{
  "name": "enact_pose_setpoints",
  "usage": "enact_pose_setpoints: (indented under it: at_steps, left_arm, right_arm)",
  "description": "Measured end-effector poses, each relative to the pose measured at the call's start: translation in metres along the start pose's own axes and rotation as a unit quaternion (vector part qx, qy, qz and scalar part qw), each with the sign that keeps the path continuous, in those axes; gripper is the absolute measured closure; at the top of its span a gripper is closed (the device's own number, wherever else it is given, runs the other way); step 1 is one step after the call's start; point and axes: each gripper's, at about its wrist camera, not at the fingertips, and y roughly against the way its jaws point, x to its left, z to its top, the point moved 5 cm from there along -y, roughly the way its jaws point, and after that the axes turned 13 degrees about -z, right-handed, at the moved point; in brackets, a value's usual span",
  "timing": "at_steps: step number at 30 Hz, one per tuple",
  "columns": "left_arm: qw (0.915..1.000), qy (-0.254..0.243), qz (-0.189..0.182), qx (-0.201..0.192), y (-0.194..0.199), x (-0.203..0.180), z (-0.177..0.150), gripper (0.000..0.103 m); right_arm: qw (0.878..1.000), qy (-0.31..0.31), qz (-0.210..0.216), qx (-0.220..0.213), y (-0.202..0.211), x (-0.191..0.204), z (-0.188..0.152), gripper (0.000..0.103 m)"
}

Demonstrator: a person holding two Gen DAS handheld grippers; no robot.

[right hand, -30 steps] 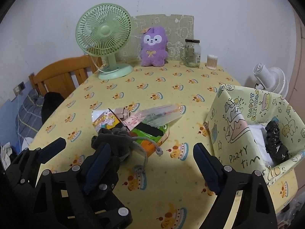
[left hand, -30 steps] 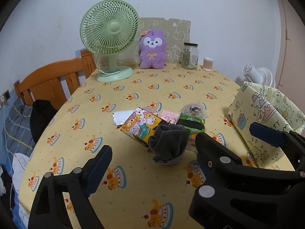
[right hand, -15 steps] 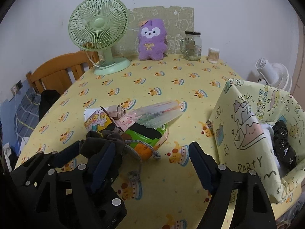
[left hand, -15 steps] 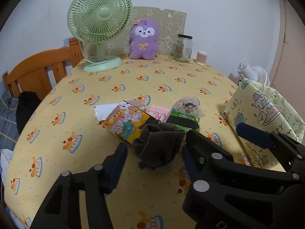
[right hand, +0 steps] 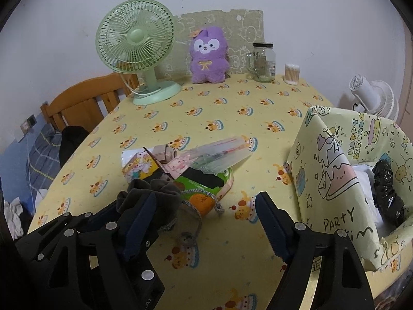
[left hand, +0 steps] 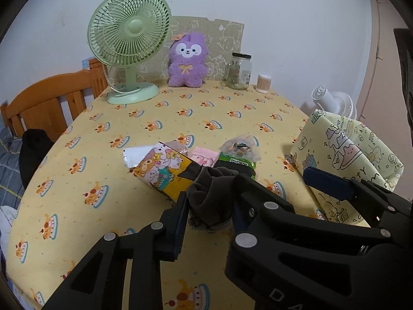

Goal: Organize soft objects
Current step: 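Grasp the grey sock with the left tool and lift it, then grasp the cartoon-printed snack bag with the right tool while the left tool holds the sock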

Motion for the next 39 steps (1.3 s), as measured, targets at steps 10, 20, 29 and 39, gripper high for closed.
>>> enact_pose_setpoints:
  at_steps: [10,20,29,39]
  left_arm:
    - [0.9963,-0.009,0.083,-0.018,0.028,0.021,-0.001,0.072]
    - [0.9868,-0.001,0.161,-0.015,0.04,0.055,-0.002,0.072]
    - [0.9835,0.017,0.179,0.011,0.026,0.081,-0.006,0.072]
    - [0.9851,0.016,0.17,0.019,0.008,0.093,-0.001,0.066]
  right_arm:
    - [0.999,0.026,0.017,-0.026,0.016,0.025,0.004,0.021]
    - [0.998,0.051,0.04,-0.022,0.011,0.057,0.008,0.021]
    - [0.996,0.078,0.033,-0.015,-0.008,0.077,0.009,0.021]
    - [0.996,0.086,0.028,0.0,-0.035,0.086,0.017,0.021]
